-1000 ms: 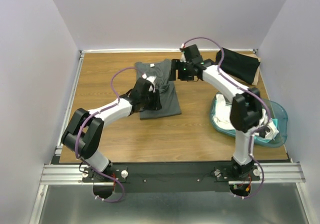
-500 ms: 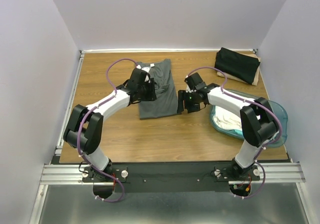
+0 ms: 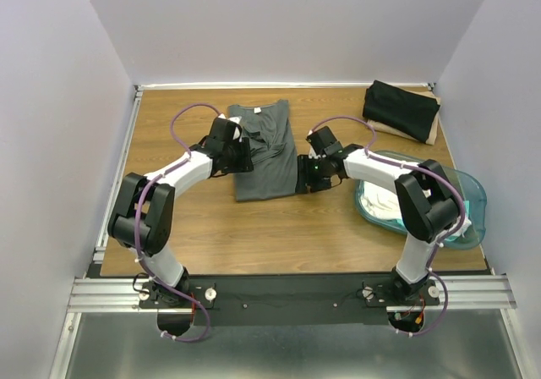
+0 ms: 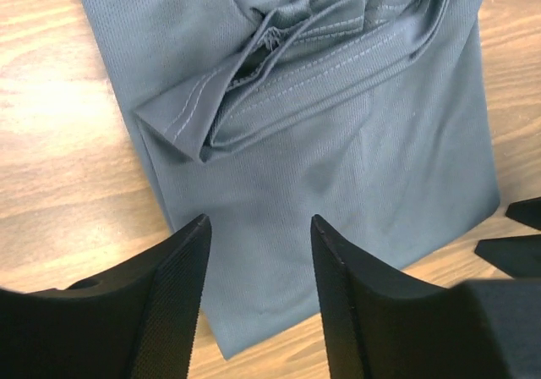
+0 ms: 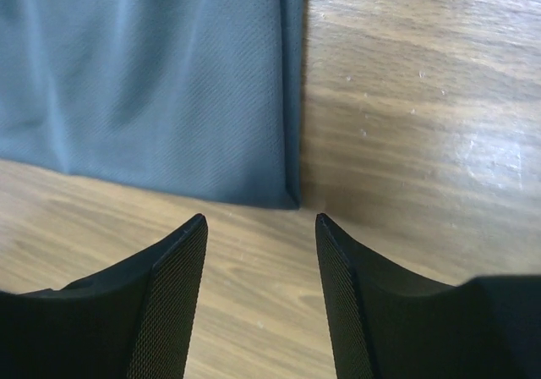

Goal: Fold and stack the t-shirts
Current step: Fold the tshirt

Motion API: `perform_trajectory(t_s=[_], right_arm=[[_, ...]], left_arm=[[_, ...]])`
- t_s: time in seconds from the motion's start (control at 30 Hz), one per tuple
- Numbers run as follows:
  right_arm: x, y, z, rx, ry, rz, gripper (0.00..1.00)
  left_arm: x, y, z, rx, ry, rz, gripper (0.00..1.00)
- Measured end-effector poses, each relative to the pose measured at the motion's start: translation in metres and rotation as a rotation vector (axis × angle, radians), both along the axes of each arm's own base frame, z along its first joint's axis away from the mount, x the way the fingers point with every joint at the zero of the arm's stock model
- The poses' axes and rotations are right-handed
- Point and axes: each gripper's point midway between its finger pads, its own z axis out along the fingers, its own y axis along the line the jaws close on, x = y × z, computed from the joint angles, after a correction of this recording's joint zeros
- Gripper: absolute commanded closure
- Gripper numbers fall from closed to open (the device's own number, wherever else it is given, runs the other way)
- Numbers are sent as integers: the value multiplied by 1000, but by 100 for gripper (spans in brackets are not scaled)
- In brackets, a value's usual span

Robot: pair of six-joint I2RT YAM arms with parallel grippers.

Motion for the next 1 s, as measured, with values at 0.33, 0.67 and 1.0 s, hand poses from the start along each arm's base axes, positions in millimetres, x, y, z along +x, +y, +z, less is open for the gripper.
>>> perform_trajectory(t_s=[0.33,0.67,1.0], right_arm=[[8,6,-11,3,-2,1,48],[8,5,-12,3,0,0,56],[8,6,-14,7,-4,-2,59]], left_arm=[[11,0,-17,-29,15,1,40],[23,2,-34,-58,27,24,40],[47,2,-24,-175,-16,71,40]])
